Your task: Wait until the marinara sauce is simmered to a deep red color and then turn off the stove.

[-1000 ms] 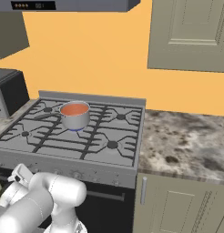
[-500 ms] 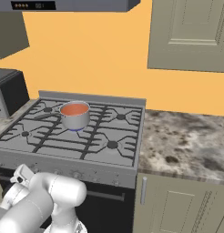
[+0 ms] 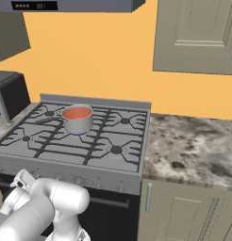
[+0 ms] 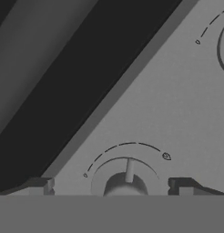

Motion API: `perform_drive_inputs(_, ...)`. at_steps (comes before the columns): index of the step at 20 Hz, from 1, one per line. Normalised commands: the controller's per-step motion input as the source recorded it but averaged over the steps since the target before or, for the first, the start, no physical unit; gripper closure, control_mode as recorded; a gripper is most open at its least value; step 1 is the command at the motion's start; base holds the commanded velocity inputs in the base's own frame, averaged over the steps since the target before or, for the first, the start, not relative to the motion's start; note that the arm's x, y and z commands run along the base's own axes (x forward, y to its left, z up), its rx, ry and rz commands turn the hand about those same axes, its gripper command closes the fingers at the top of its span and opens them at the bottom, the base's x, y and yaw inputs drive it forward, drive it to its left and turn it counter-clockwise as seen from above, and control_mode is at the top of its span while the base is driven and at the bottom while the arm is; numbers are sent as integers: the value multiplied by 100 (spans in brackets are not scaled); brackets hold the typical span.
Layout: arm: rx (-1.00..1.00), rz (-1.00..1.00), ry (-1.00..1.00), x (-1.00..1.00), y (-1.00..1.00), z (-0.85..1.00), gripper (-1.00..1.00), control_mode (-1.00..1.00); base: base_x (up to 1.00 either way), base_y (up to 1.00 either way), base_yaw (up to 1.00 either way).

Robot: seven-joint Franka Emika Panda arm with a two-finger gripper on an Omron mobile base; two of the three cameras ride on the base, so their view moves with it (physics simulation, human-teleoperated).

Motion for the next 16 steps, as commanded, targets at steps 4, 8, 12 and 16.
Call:
perform_drive_inputs(4, 0, 0, 0, 2, 7, 0, -100, -100, 0, 0, 0)
perform_drive_inputs(8, 0, 0, 0, 0, 0, 0, -100, -100, 0, 0, 0)
perform_drive_inputs(12, 0, 0, 0, 0, 0, 0, -100, -100, 0, 0, 0)
perform_drive_inputs(16, 0, 0, 0, 0, 0, 0, -100, -100, 0, 0, 0)
